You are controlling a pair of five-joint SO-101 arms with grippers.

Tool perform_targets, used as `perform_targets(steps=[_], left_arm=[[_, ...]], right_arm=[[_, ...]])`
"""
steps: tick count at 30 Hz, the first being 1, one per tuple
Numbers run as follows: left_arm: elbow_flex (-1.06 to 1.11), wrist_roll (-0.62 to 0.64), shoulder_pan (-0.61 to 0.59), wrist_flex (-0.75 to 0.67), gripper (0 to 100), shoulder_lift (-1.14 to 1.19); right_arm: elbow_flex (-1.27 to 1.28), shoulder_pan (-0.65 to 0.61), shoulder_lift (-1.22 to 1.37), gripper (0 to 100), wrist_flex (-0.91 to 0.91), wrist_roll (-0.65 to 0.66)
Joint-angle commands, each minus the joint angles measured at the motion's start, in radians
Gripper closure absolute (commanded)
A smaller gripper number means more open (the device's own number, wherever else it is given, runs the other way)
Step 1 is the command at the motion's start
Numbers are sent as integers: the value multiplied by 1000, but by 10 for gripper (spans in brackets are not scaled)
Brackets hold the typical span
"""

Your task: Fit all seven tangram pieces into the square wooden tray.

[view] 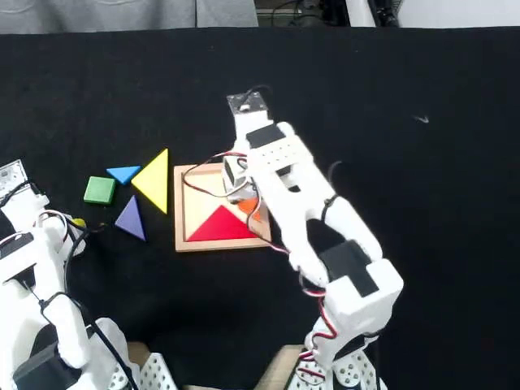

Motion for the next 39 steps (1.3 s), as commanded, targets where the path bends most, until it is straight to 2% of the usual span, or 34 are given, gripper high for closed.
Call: perform_targets(steps=[1, 22, 29, 39], left_arm=[[-2, -6, 10, -23, 759, -25], [-2, -6, 10, -23, 759, -25], [-2, -6, 10, -23, 759, -25], [-2, -6, 10, -23, 759, -25]], right_arm=[[-56, -26, -5, 987, -21, -18], [28, -21, -5, 985, -97, -14], [28, -21, -5, 861, -55, -12], [24, -28, -5, 856, -26, -12]])
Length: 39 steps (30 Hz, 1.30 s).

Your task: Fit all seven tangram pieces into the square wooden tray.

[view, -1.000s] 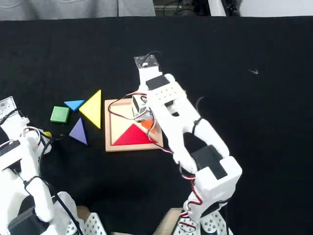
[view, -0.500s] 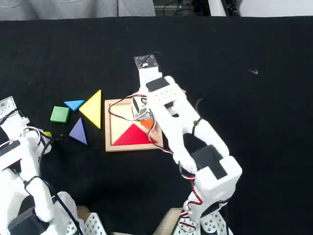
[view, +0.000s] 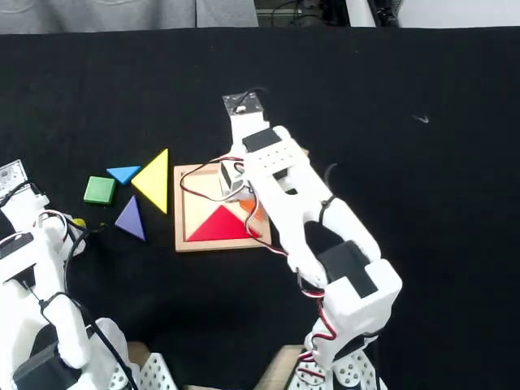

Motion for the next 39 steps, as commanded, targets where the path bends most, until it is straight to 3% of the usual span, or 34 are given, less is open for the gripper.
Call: perform_targets(steps=[1, 7, 12, 20, 28, 33, 39], left_arm=[[-2, -6, 10, -21, 759, -25], [-2, -6, 10, -21, 759, -25], [-2, -6, 10, -21, 759, -25], [-2, -6, 10, -21, 759, -25], [-2, -6, 10, -21, 759, -25], [-2, -6, 10, -21, 759, -25], [-2, -6, 10, -21, 759, -25]], right_arm=[[-8, -18, -7, 856, 31, -3], [-10, -18, -7, 853, 32, -3], [-8, -18, -7, 773, 34, -3], [-33, -18, -21, 773, 32, 9], [-226, -18, 31, 986, -17, 215], [-332, -18, 205, 883, -3, 238], [-504, -20, 340, 871, 107, 239]])
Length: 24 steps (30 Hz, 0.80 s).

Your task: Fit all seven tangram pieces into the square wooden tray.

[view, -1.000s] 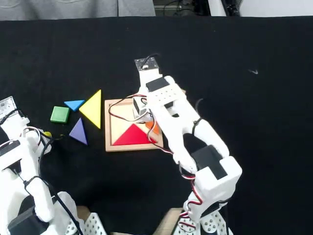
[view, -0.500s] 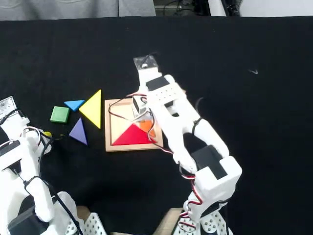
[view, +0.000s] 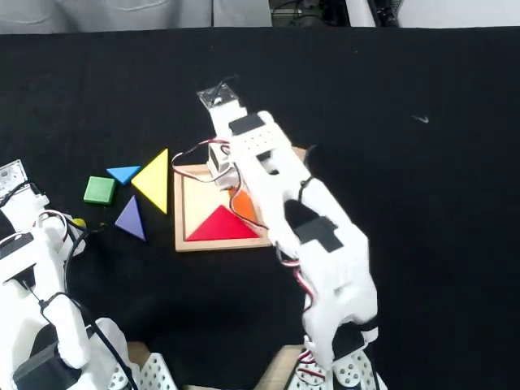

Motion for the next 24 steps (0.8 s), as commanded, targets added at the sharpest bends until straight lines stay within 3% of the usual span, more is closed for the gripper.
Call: perform_targets(steps=[1, 9, 18, 24], left_arm=[[-2, -6, 10, -21, 759, -25], [-2, -6, 10, -21, 759, -26], [-2, -6, 10, -21, 759, -26], [-2, -6, 10, -21, 759, -25]], right_arm=[[-133, -20, 18, 871, 66, 12], [-165, -78, 47, 871, 72, 12], [-163, -44, 97, 873, 80, 14], [-128, -20, 99, 976, 80, 81]])
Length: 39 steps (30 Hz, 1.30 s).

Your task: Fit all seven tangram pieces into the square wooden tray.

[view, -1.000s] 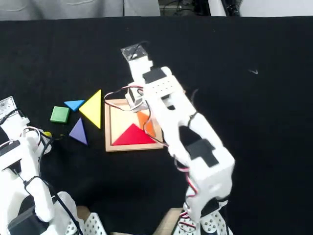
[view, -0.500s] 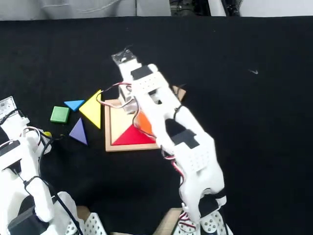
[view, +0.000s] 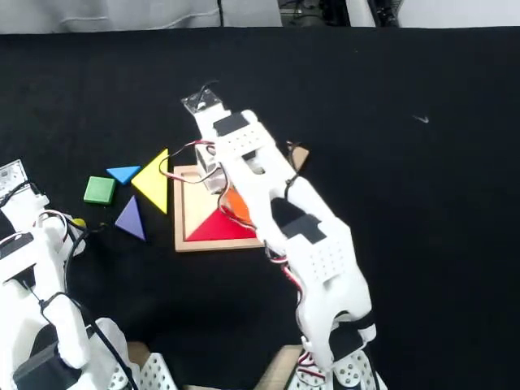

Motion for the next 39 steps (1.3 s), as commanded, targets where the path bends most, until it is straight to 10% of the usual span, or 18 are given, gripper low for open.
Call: perform_targets(steps=[1, 32, 39], left_arm=[[-2, -6, 10, -21, 759, -25], [-2, -6, 10, -21, 759, -25], [-2, -6, 10, -21, 759, -25]], right_arm=[[-1, 18, -10, 985, 14, 44], [102, 77, -180, 985, 74, 44], [102, 75, -194, 815, 100, 48]])
